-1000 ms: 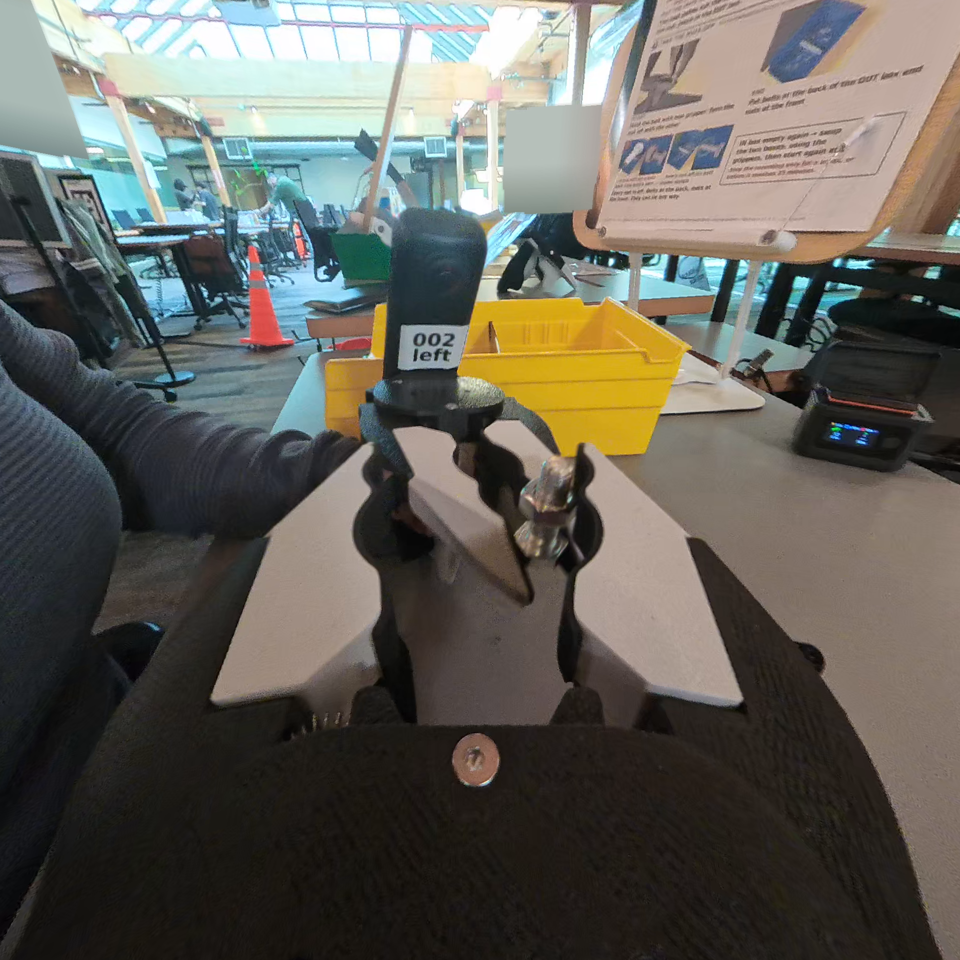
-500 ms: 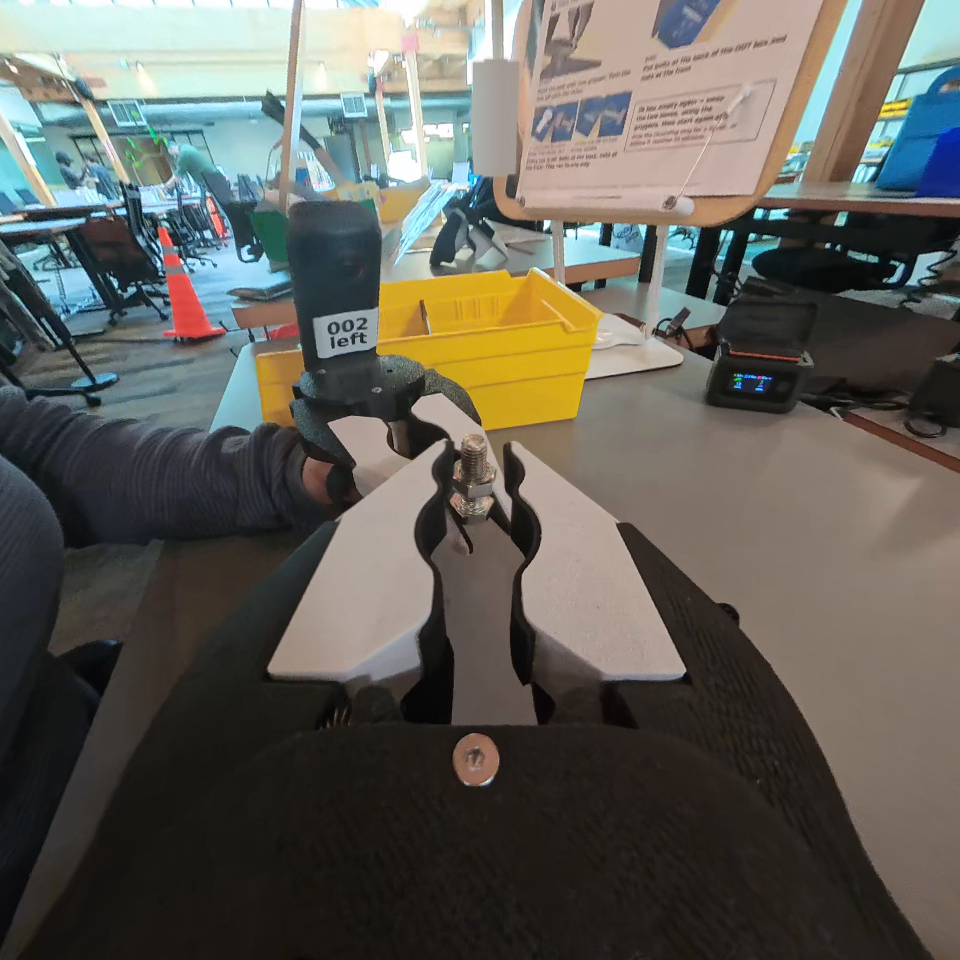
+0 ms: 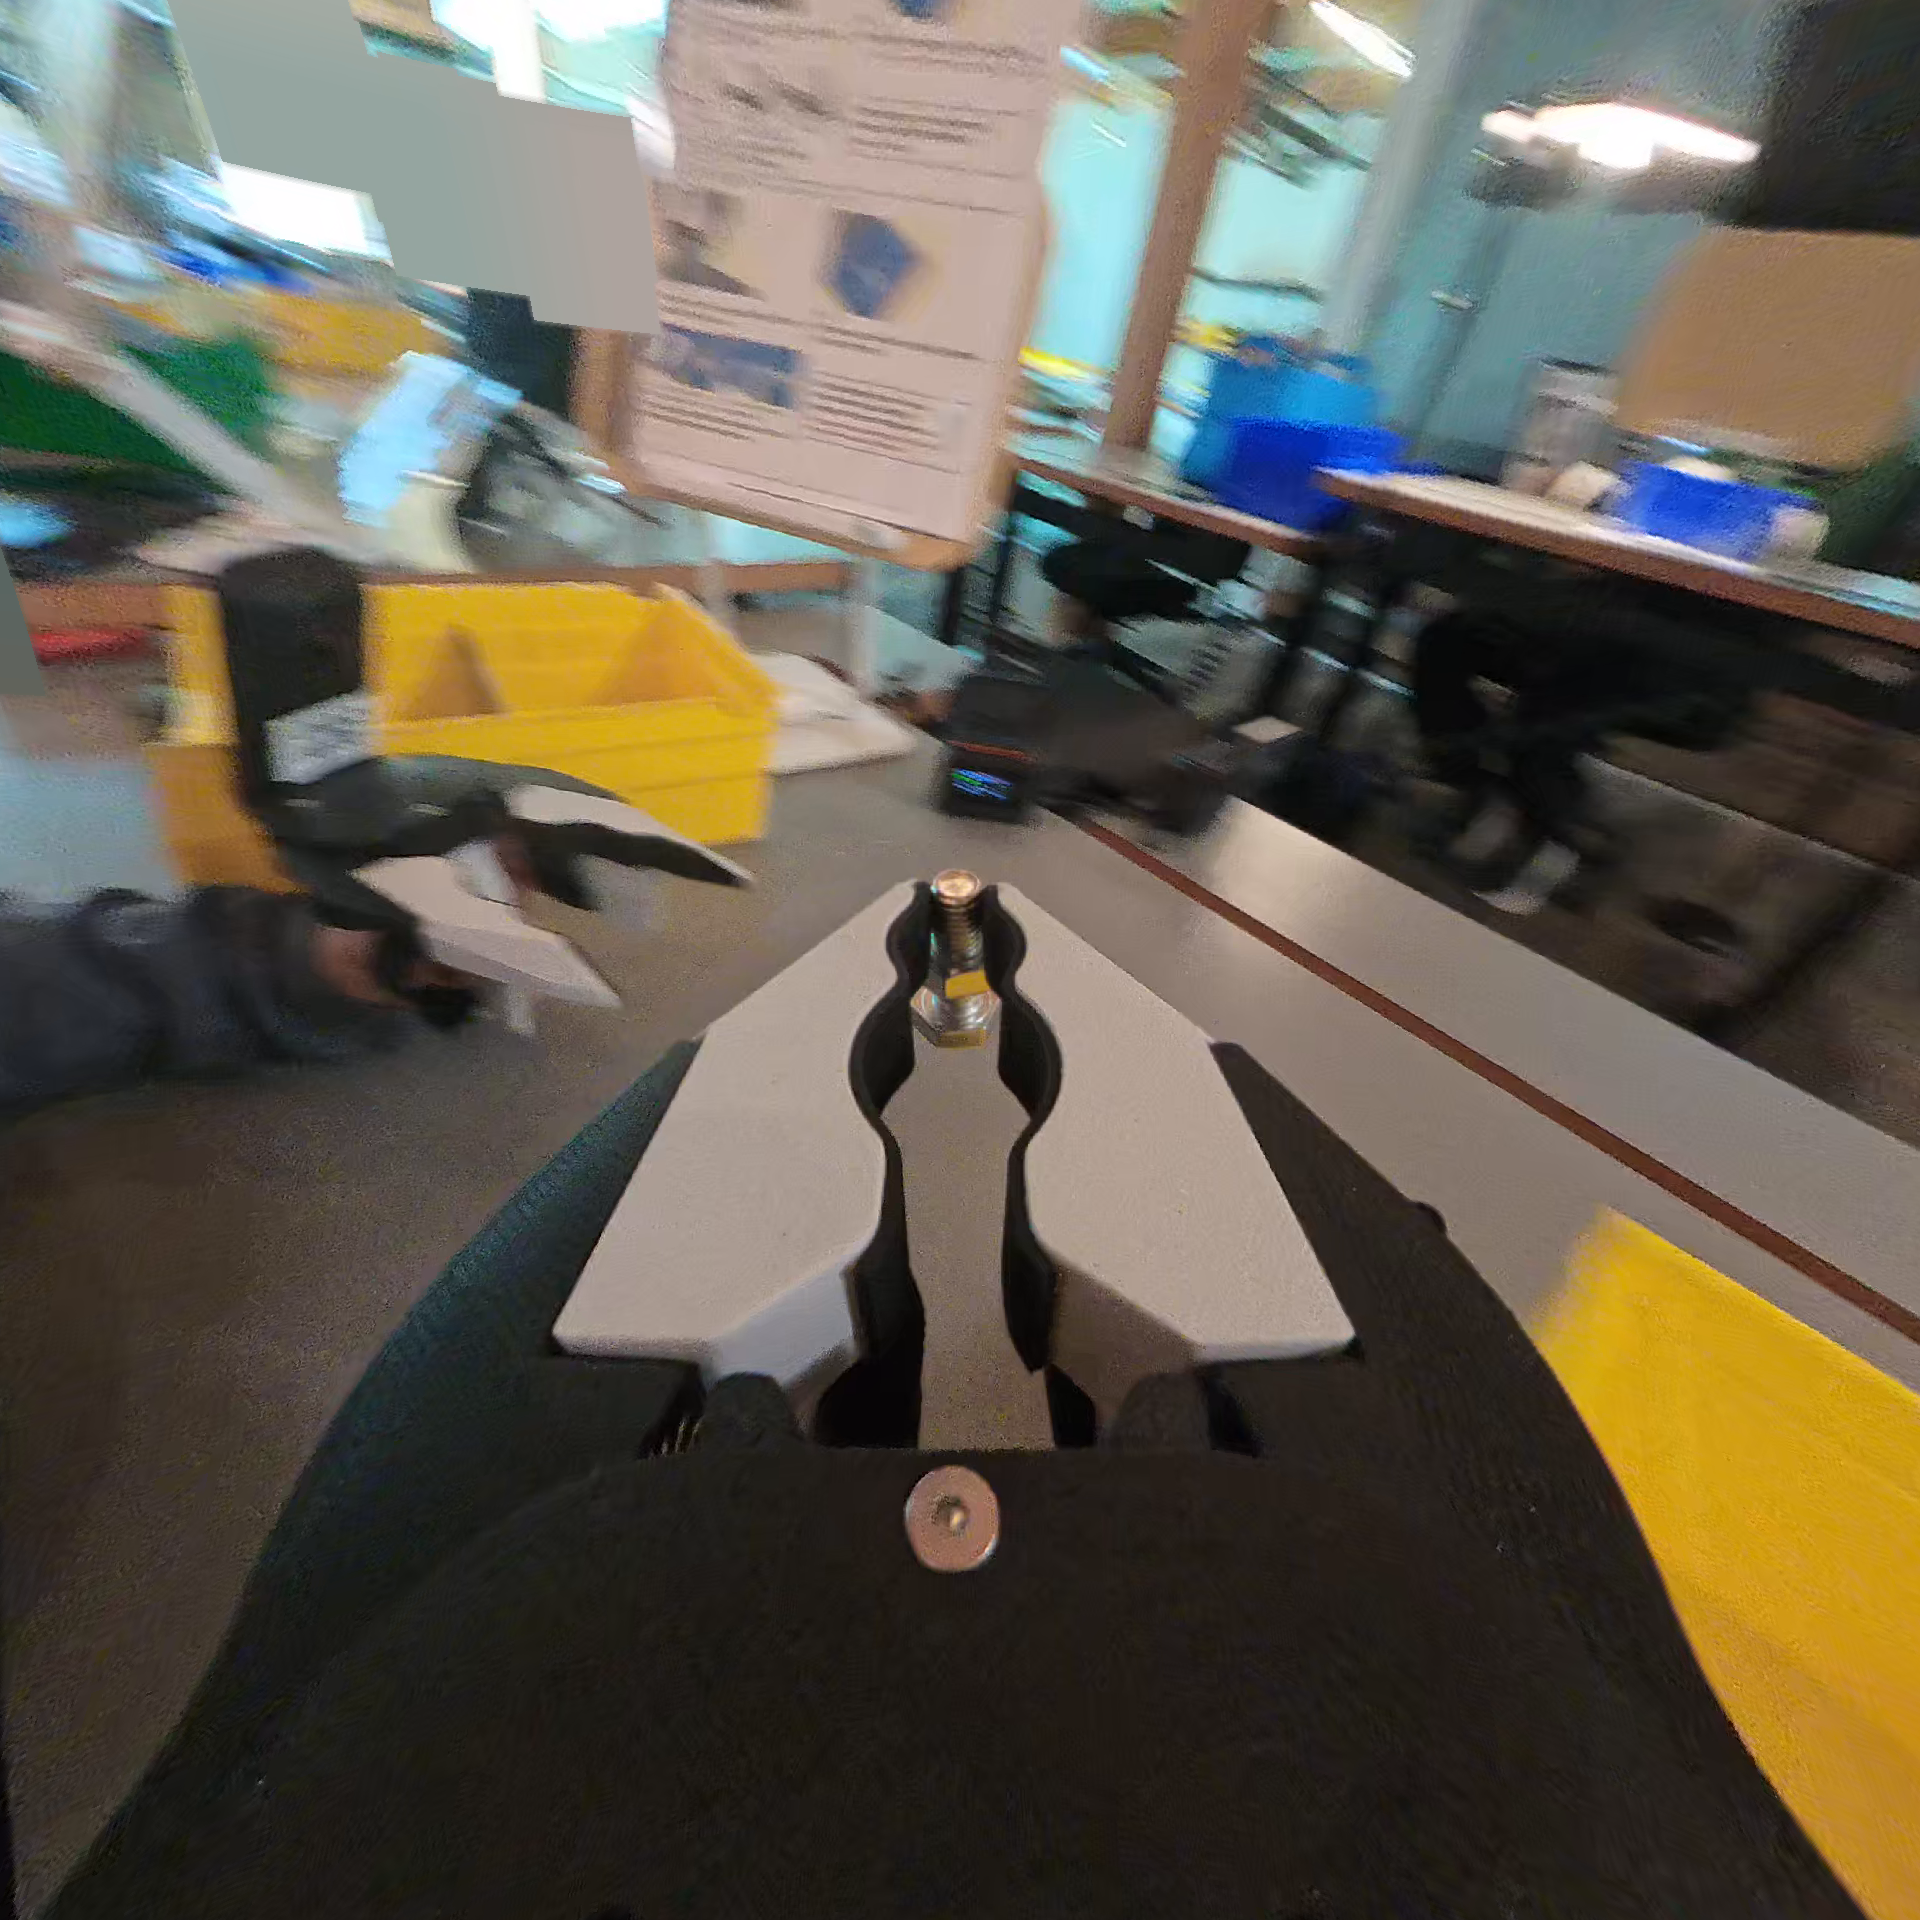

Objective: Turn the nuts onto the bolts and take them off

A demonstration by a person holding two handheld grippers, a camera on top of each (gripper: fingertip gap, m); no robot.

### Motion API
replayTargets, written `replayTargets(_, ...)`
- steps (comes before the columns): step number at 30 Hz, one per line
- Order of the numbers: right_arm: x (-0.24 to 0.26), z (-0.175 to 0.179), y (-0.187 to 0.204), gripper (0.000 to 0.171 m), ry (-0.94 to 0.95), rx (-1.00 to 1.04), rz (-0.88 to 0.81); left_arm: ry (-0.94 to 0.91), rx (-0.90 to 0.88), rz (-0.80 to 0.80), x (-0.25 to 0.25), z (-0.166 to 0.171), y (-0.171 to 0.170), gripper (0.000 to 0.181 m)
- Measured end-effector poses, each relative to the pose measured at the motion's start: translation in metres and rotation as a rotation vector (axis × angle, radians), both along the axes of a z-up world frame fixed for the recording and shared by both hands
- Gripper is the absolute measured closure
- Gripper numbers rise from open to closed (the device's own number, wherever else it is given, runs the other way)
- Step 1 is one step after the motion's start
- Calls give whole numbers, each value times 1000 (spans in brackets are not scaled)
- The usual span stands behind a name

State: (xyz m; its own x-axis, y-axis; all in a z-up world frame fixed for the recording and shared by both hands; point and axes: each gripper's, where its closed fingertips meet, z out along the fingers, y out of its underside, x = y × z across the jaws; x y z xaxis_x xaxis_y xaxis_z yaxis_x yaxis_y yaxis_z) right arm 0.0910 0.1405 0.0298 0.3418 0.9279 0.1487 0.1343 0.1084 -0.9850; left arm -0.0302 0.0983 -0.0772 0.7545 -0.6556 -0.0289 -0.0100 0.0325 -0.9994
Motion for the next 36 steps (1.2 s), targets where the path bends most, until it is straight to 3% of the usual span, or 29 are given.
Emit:
replayTargets(3, 93, -3, 47, 163, -165, -92, -337, 10, -15, 31, -3, -4, 4, 113)
replayTargets(8, 215, -85, 82, 163, -521, -516, -689, 18, -37, 41, -3, -8, 7, 118)
replayTargets(12, 264, -156, 77, 163, -834, -765, -735, 44, -33, 41, 0, -10, 7, 120)
replayTargets(17, 275, -195, 75, 163, -931, -910, -700, 54, -29, 53, -3, -10, 9, 121)
replayTargets(20, 271, -200, 80, 160, -914, -911, -699, 40, -34, 56, -5, -10, 9, 121)
replayTargets(23, 270, -188, 84, 138, -876, -854, -755, 40, -35, 71, -6, -10, 11, 122)
replayTargets(27, 252, -114, 102, 135, -654, -510, -929, 40, -29, 83, -8, -9, 11, 122)
replayTargets(29, 204, -65, 100, 136, -441, -281, -850, 36, -19, 97, -10, -8, 12, 122)
replayTargets(32, 102, -9, 69, 142, -117, 39, -569, 30, -16, 107, -12, -7, 13, 123)
replayTargets(34, 49, -1, 53, 144, 50, 117, -446, 23, -16, 110, -13, -6, 13, 122)
replayTargets(36, 3, -15, 46, 144, 159, 100, -347, 17, -14, 112, -14, -6, 13, 122)
